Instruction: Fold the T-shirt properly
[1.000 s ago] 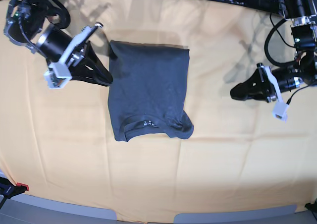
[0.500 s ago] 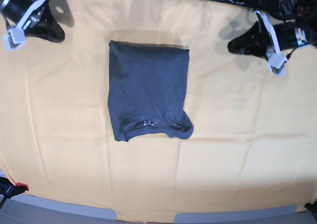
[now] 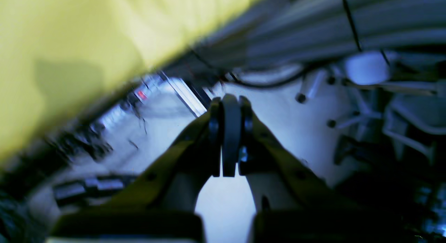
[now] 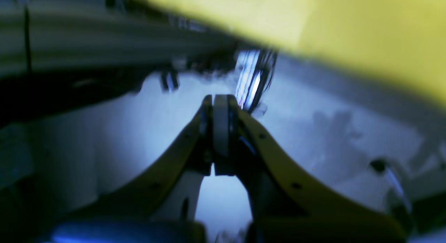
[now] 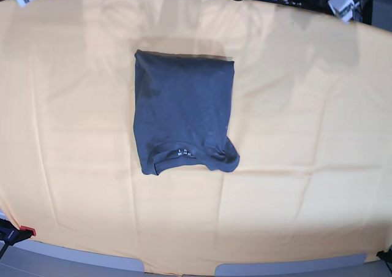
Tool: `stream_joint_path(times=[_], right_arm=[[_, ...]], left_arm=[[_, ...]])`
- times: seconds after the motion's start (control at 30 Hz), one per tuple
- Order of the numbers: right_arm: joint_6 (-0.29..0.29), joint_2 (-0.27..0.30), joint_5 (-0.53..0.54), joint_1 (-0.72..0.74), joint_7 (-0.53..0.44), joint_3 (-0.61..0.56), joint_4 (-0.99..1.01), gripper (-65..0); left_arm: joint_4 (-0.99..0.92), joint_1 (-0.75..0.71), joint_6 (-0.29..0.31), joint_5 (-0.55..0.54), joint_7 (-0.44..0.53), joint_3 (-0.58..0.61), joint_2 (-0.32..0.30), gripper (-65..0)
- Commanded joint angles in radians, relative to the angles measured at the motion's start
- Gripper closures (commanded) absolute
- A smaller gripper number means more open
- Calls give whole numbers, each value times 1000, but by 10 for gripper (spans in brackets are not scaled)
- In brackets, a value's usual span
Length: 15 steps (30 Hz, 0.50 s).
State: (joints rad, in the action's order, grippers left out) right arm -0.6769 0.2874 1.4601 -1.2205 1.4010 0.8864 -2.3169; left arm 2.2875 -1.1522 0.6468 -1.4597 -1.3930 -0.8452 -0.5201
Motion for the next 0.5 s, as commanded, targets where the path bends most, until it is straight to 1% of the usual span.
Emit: stream_joint_path(times=[0.0, 0.03, 0.1, 0.23, 0.3, 0.33, 0.4, 0.47], right_arm=[[0, 10, 23, -49, -5, 10, -10, 0], [0, 10, 23, -82, -5, 10, -10, 0], [-5, 10, 23, -88, -5, 9, 0, 0], [-12, 11, 23, -88, -5, -16, 76, 0], [-12, 15, 23, -88, -58, -60, 147, 0], [-12, 15, -3, -88, -85, -92, 187, 0], [-18, 15, -80, -88, -130, -169, 272, 0], [-21, 24, -153, -72, -176, -253, 363, 0]], left_arm=[[11, -53, 4, -24, -3, -7, -9, 0], [11, -93, 4, -24, -3, -7, -9, 0], [3, -157, 5, -24, -3, -6, -9, 0], [-52, -157, 5, -24, -3, -5, -6, 0], [-106, -157, 5, -24, 14, 11, 10, 0], [-138, -157, 10, -24, 37, 30, 18, 0], [-213, -157, 16, 40, 71, 92, 24, 0], [-301, -116, 16, 109, 108, 179, 24, 0]])
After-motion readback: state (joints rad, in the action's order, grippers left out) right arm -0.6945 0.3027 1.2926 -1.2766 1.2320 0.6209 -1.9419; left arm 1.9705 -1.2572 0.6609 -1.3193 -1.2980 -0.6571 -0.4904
